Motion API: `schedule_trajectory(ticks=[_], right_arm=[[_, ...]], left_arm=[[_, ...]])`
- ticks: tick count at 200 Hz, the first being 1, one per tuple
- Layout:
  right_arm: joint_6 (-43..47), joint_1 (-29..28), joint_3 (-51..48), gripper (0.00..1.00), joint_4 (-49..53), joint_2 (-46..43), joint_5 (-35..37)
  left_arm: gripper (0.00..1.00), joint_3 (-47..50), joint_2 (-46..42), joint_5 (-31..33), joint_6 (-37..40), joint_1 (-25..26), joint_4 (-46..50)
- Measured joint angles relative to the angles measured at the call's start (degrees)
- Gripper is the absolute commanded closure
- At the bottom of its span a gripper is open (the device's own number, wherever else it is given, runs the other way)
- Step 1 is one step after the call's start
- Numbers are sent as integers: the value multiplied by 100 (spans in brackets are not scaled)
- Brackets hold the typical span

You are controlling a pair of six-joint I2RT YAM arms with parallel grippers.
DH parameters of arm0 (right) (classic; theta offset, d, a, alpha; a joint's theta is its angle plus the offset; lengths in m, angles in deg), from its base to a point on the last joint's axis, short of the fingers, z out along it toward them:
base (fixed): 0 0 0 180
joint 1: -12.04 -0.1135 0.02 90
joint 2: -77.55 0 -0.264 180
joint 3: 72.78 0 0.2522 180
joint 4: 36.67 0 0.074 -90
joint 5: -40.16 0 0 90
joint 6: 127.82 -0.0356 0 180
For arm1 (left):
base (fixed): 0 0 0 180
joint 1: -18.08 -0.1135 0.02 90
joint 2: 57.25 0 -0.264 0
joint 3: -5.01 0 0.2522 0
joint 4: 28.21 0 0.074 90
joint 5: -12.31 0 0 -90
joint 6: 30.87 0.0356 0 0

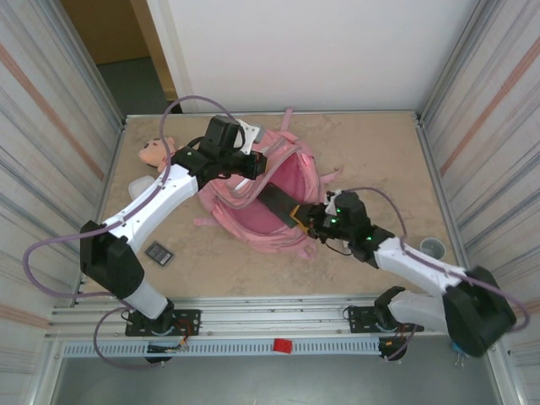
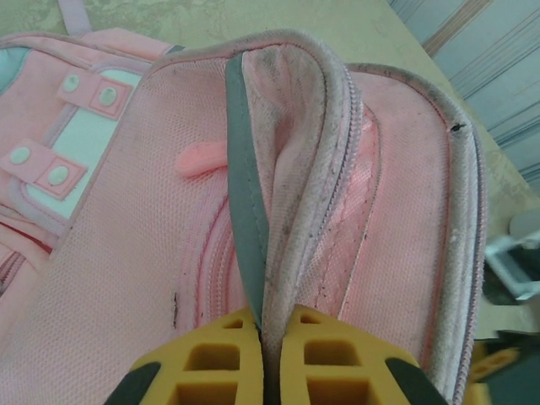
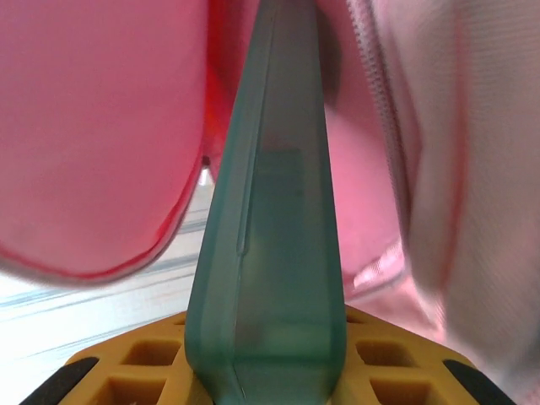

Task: Pack the student bag

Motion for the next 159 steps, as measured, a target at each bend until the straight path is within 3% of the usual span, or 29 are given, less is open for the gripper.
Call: schedule_trajectory(ticks=[51, 78, 131, 159], right_arm=[[-448, -540, 1235, 79, -1631, 2256, 317], [-710, -750, 1716, 73, -2116, 3119, 468], [-1049, -804, 1899, 45, -2081, 3438, 577], [-1073, -804, 1600, 39, -1711, 3228, 520]], left_arm=[[99, 0, 17, -376, -188, -153, -232], [99, 0, 15, -588, -339, -308, -369], [98, 0, 15, -743, -463, -455, -533], [98, 20, 4, -765, -459, -531, -553]])
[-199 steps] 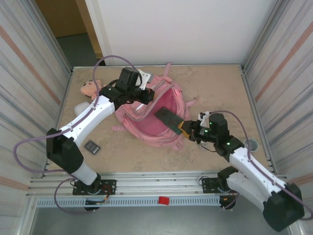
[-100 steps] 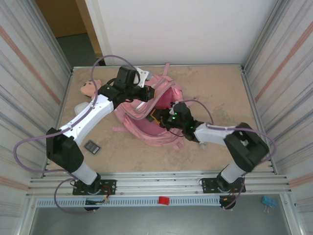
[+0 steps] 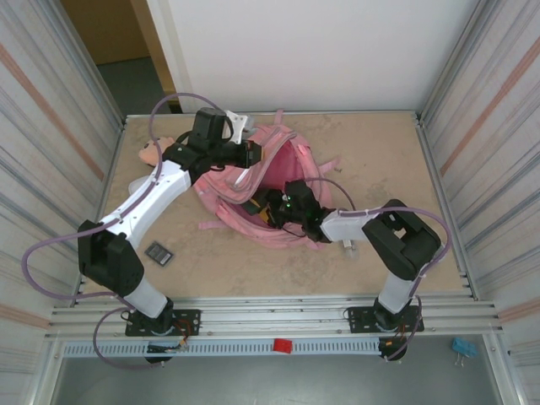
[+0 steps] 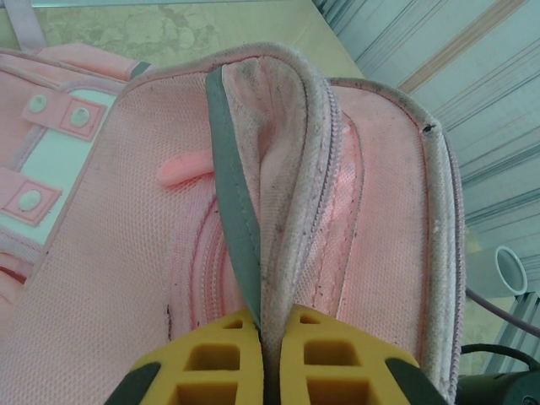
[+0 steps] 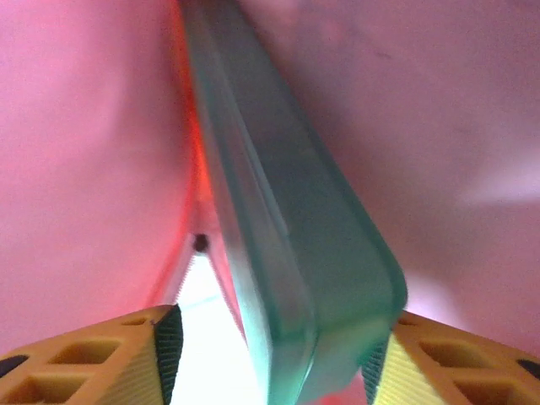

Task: Pack the student bag

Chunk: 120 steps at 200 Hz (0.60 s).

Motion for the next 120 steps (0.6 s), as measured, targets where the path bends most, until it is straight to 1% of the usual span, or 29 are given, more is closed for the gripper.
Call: schedule_trajectory(ticks=[31, 46, 65, 79, 89, 103, 120], right_arm=[[72, 11, -302, 35, 778, -651, -55], [225, 44, -358, 34, 1316, -1187, -122], [662, 175, -358, 31, 2245, -2028, -181], [1244, 468, -208, 29, 3226, -2662, -197], [1827, 815, 55, 28, 4085, -3027, -151], [2634, 1351, 507, 26, 5178, -3309, -87], [3560, 2006, 944, 26, 6347, -3445, 46]], left_arm=[[97, 116, -94, -9, 22, -109, -2], [97, 138, -125, -7, 59, -146, 7], [97, 140, -136, -9, 131, -149, 9], [97, 195, -160, -15, 175, -149, 2], [97, 254, -186, -33, 197, -149, 4], [98, 302, -197, -74, 234, -146, -4], [98, 354, -199, -138, 269, -149, -48]])
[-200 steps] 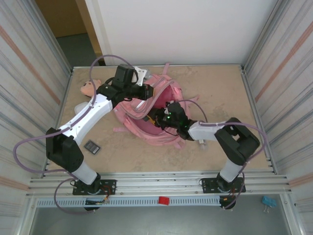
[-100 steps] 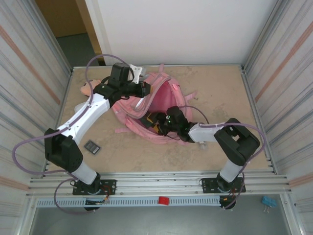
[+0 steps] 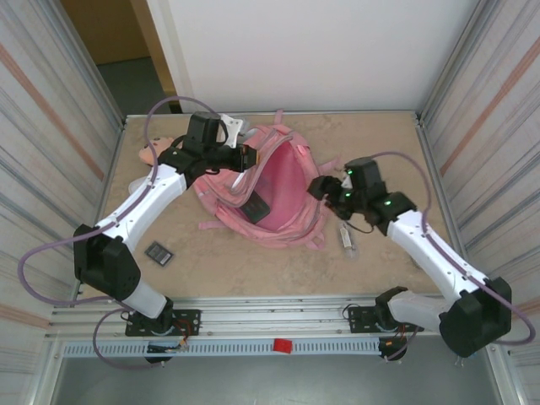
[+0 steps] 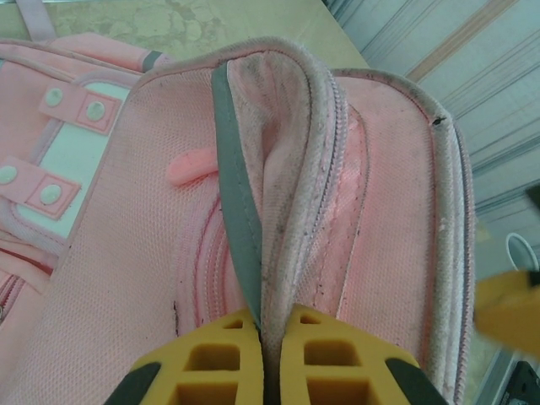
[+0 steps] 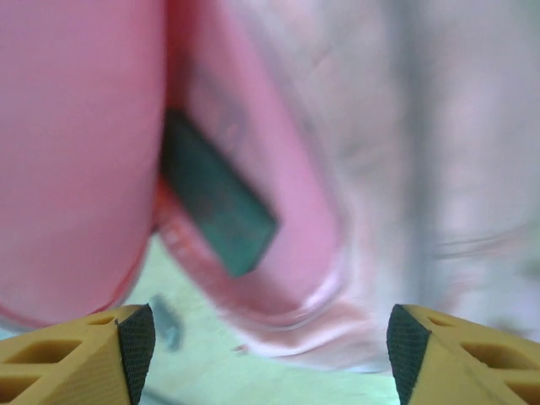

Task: Pack the student bag

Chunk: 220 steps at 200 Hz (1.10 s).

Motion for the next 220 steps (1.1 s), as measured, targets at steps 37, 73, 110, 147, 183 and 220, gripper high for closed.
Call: schedule_trajectory(ticks=[37, 73, 110, 147, 183, 220], right_arm=[[1484, 616, 98, 25, 1720, 175, 267], [2105, 850, -256, 26, 2076, 503, 280], [2275, 918, -348, 27, 2004, 785, 155], [2210, 852, -345, 27, 1690, 476, -127], [1998, 638, -313, 27, 1539, 61, -184], [1639, 125, -313, 27, 1060, -50, -188]], left_arm=[[98, 164, -39, -142, 118, 2, -44], [96, 341, -63, -216, 337, 4, -55], [70, 533, -76, -321, 450, 7, -55], [30, 686, -195, -236, 212, -11, 201], [18, 1086, -911, 299, -601, -214, 1001], [14, 1943, -1908, 793, -1779, -1161, 1860]])
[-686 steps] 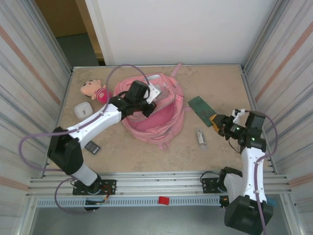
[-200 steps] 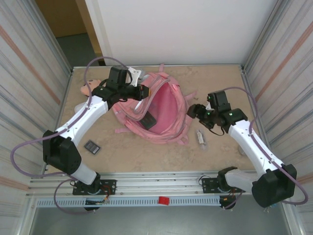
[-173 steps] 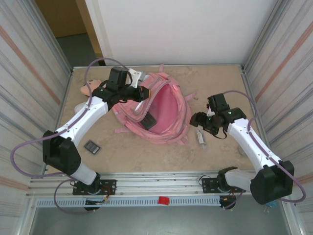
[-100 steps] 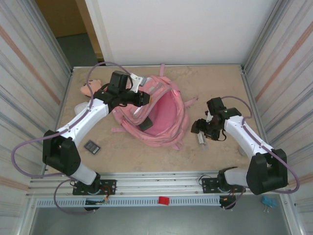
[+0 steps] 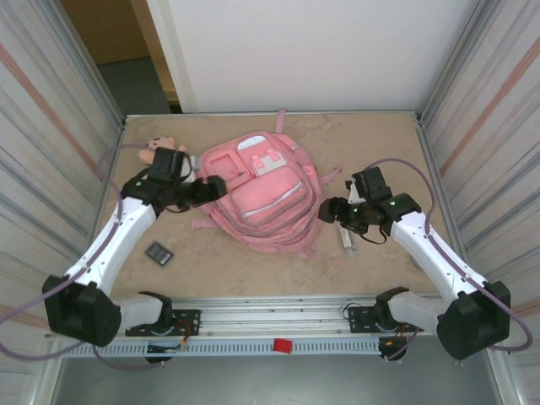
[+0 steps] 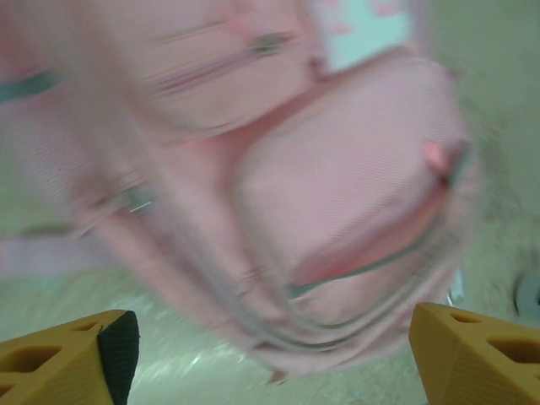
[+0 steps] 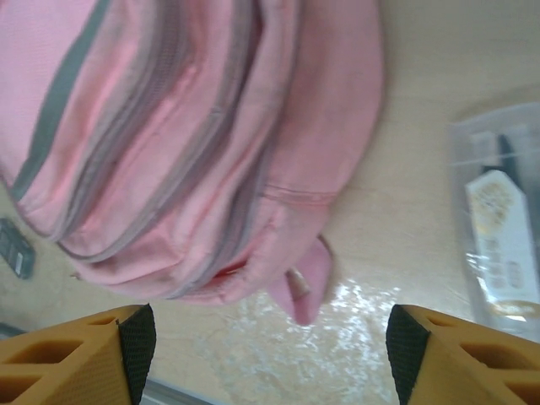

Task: Pack the student bag

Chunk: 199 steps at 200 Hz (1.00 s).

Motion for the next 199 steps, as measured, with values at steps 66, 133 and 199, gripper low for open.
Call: schedule_trajectory(ticks=[66, 133, 199], right_arm=[[-372, -758, 2, 27, -852, 643, -63], [-393, -907, 105, 27, -1268, 1268, -323], [-389, -905, 254, 27, -1377, 1606, -538]], left_arm=[[12, 1847, -702, 693, -1403, -2328, 1255], [16, 1976, 289, 1412, -1475, -2472, 1102], [31, 1976, 1298, 1637, -1532, -2476, 476]])
